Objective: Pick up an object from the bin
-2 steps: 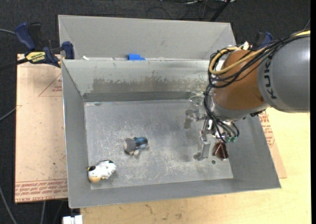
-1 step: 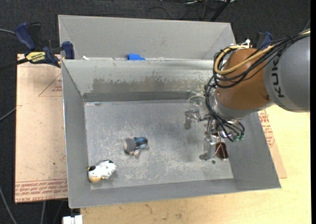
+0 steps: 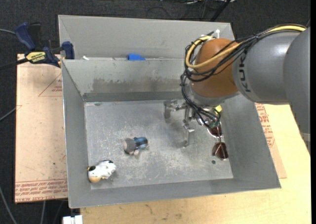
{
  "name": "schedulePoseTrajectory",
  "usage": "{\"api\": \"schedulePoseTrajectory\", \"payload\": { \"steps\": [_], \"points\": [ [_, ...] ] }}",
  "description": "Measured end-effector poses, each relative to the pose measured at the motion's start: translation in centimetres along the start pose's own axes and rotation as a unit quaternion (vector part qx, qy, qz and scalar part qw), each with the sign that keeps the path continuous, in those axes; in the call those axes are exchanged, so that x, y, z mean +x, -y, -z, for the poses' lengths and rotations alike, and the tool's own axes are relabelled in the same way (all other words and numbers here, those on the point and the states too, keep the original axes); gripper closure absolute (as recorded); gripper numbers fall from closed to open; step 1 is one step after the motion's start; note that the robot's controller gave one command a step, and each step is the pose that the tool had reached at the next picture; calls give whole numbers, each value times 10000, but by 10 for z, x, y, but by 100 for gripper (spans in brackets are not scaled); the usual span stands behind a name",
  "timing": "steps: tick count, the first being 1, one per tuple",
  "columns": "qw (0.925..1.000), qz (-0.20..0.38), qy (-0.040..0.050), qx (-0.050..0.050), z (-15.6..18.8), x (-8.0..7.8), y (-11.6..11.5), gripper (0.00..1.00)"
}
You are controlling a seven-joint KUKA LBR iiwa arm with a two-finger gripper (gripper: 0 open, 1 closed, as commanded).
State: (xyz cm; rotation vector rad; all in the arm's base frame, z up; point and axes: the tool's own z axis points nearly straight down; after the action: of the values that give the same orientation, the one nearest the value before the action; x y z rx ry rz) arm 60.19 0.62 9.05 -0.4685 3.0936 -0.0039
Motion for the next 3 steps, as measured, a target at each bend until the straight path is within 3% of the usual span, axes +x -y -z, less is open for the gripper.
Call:
{"api": "schedulePoseTrajectory", "payload": {
  "steps": [1, 2, 3],
  "points": [
    [9999, 94, -21, -38, -24, -18, -17, 0],
    [9946, 1041, -38, -32, -15, -2, 42, 0],
    [9876, 1570, -47, -26, -1, 12, 69, 0]
  ]
}}
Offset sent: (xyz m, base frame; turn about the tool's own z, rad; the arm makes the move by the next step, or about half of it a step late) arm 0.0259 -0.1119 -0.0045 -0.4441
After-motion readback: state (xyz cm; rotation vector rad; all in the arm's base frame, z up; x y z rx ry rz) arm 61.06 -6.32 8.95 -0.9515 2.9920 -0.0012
